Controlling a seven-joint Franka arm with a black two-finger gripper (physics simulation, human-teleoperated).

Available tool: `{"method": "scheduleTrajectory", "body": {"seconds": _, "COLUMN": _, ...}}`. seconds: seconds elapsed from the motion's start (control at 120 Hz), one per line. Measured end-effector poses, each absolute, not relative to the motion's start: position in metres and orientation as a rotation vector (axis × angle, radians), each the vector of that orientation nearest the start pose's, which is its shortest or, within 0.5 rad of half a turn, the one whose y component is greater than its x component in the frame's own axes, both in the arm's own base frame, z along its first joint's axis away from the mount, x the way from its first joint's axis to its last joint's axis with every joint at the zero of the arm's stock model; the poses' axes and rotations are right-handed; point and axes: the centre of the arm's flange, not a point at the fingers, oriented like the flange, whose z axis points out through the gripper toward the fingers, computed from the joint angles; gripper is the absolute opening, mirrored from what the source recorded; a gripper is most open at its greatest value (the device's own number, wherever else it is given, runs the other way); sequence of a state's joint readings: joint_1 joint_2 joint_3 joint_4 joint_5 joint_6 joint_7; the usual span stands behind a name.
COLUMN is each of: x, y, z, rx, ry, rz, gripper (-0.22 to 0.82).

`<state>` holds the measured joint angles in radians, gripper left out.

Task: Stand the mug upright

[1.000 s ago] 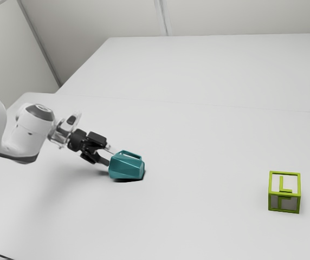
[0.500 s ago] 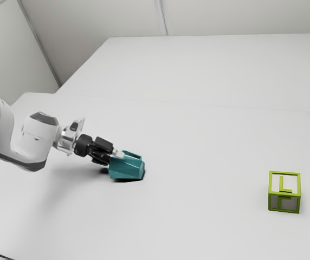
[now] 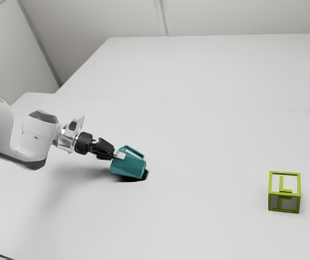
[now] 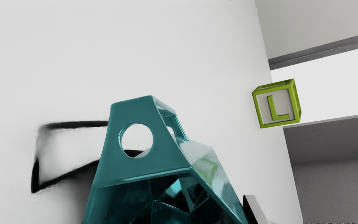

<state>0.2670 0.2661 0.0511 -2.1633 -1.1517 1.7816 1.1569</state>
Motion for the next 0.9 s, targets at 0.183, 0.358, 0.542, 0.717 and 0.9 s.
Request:
{"method": "scheduleTrajectory", "body": {"seconds": 0.183, "x": 0.521, "y": 0.083, "z": 0.279, "rx": 2.016, "ry": -0.218, "rz": 0.303, "gripper": -0.14}}
{"method": "scheduleTrajectory", "body": {"seconds": 0.358, "x": 0.529, "y": 0.069, "z": 0.310, "rx": 2.045, "ry": -0.328, "rz": 0.357, "gripper": -0.15}}
{"method": "scheduleTrajectory", "body": {"seconds": 0.542, "x": 0.532, "y": 0.042, "z": 0.359, "rx": 2.220, "ry": -0.587, "rz": 0.361, "gripper": -0.15}}
{"method": "scheduleTrajectory", "body": {"seconds": 0.717, "x": 0.535, "y": 0.011, "z": 0.389, "rx": 2.500, "ry": -0.945, "rz": 0.261, "gripper": -0.16}}
{"method": "scheduleTrajectory", "body": {"seconds": 0.9, "x": 0.536, "y": -0.034, "z": 0.408, "rx": 2.712, "ry": -1.223, "rz": 0.201, "gripper": -0.17}}
